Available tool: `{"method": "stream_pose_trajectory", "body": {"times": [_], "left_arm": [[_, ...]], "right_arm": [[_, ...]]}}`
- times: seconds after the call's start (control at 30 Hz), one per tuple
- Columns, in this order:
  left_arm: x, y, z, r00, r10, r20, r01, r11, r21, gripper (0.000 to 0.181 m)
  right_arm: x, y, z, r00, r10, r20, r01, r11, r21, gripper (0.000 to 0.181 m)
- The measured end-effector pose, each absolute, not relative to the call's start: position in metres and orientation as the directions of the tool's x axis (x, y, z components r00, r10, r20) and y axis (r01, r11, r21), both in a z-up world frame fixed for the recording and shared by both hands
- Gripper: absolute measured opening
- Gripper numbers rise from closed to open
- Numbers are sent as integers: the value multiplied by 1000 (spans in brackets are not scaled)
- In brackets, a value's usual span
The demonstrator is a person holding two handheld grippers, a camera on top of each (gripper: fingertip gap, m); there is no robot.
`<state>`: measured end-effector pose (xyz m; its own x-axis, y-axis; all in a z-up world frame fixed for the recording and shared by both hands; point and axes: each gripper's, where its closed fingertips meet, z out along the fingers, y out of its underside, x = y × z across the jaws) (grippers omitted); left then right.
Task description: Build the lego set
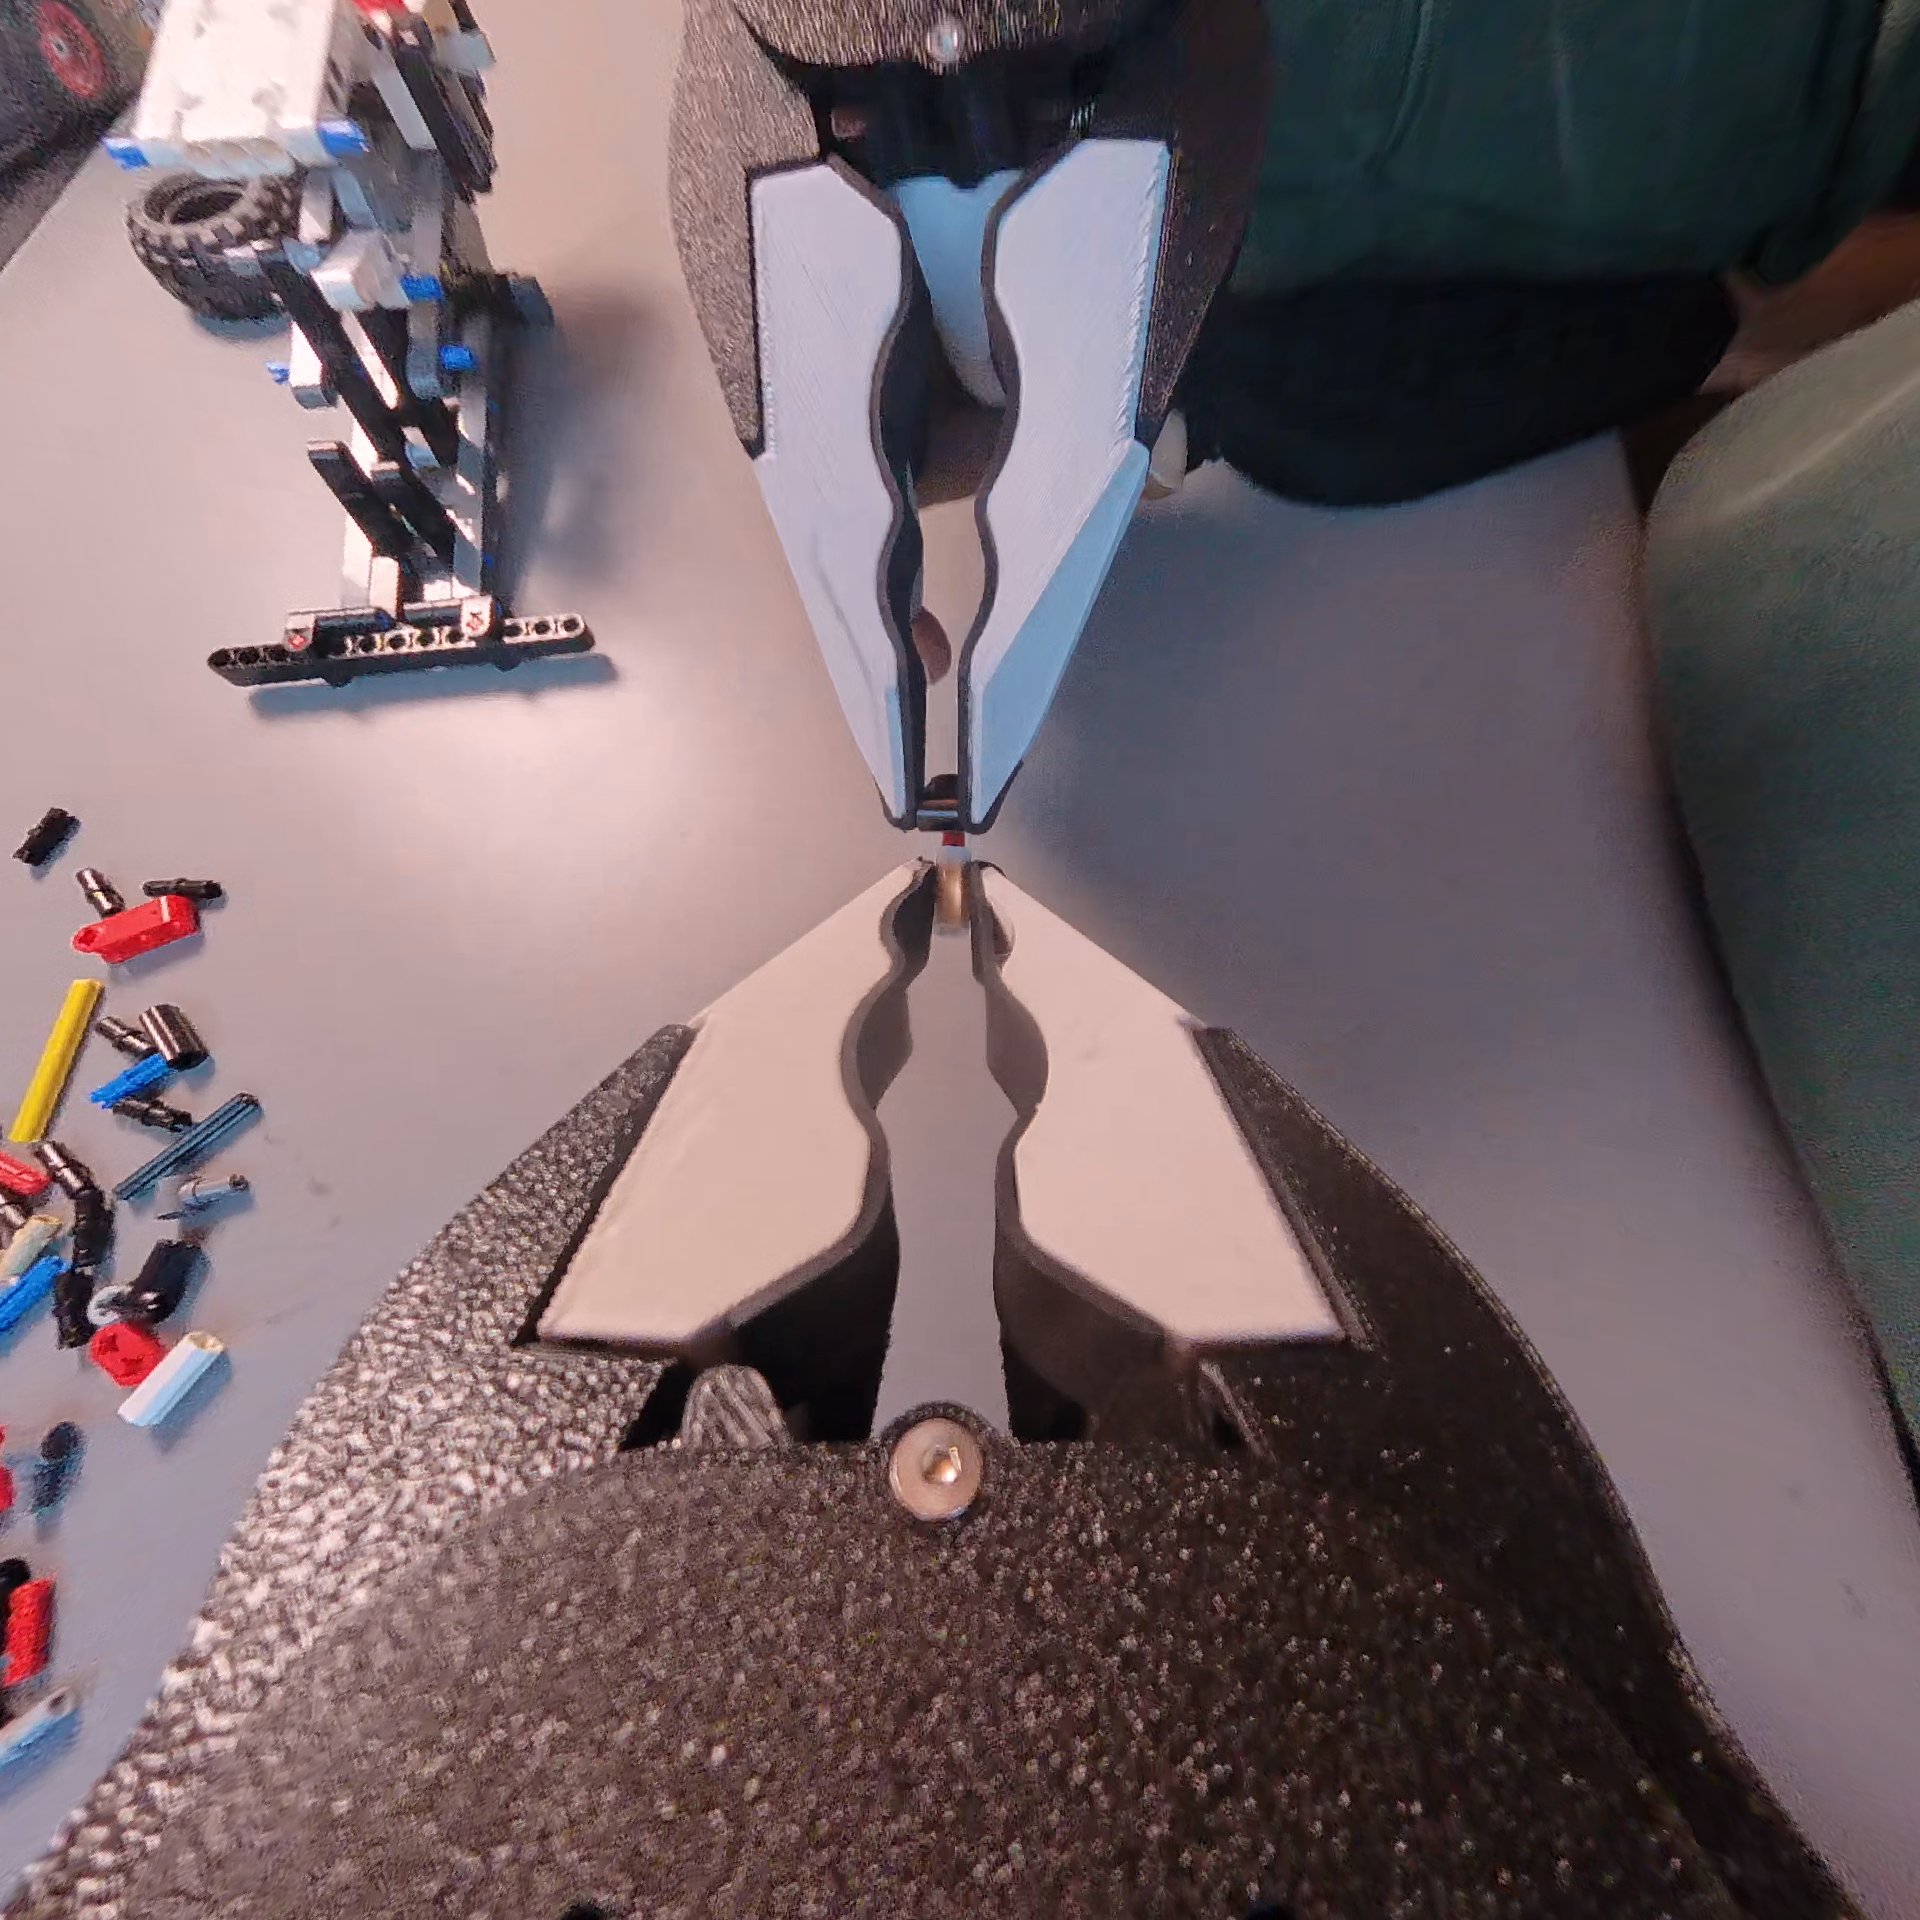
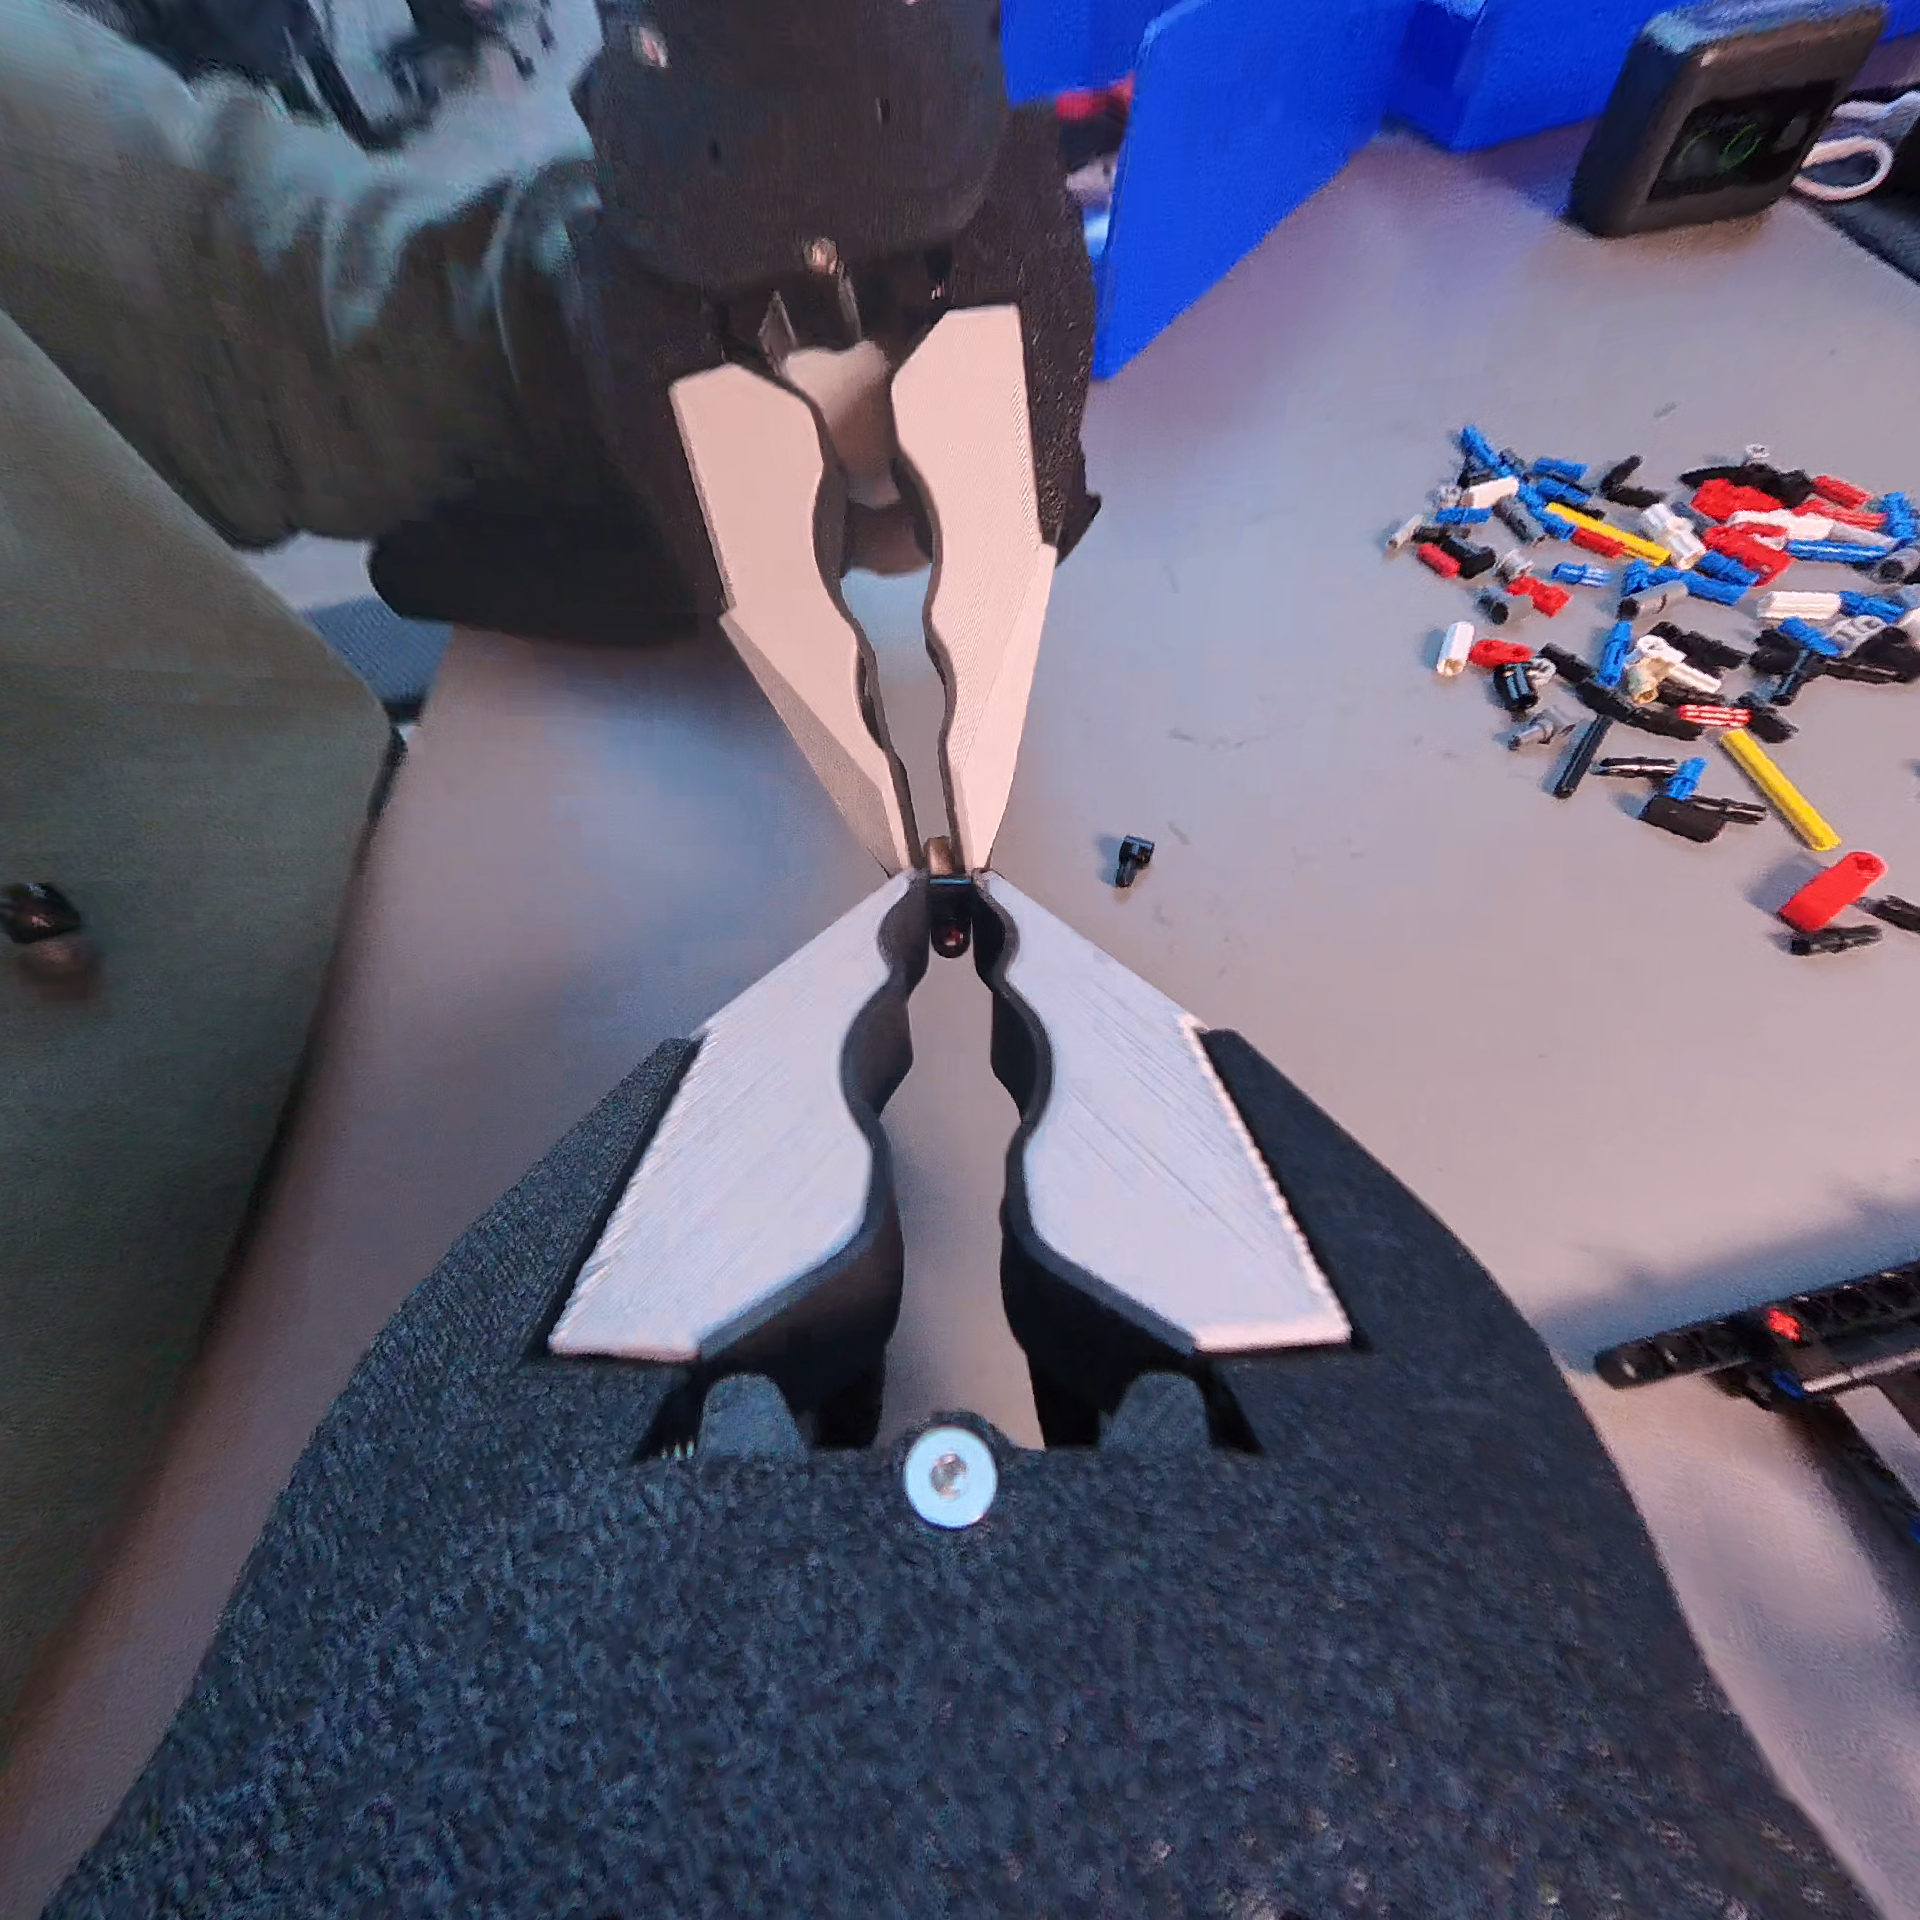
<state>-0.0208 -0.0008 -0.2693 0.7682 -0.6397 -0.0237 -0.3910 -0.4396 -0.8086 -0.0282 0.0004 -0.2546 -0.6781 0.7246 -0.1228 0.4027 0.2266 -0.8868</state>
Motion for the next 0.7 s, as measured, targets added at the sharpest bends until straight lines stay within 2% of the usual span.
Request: {"method": "stream_pose_trajectory", "body": {"times": [0.17, 0.33, 0.43, 0.53, 0.7], "left_arm": [[-23, 3, -229, 767, -617, 178, -101, -390, -915, 6], [-26, 3, -199, 715, -614, 336, 127, -359, -925, 6], [-29, 4, -191, 704, -597, 384, 194, -359, -913, 6], [-30, 4, -190, 705, -581, 407, 211, -376, -902, 6], [-31, 1, -202, 685, -553, 474, 225, -458, -860, 6]], "right_arm": [[-32, 8, -212, -661, 658, -362, 373, -130, -919, 7], [-36, 11, -184, -660, 564, -496, 336, -370, -866, 7], [-40, 13, -176, -653, 503, -566, 336, -478, -812, 7], [-43, 12, -175, -645, 458, -611, 343, -541, -768, 7], [-45, 8, -187, -633, 497, -594, 378, -471, -797, 7]]}}
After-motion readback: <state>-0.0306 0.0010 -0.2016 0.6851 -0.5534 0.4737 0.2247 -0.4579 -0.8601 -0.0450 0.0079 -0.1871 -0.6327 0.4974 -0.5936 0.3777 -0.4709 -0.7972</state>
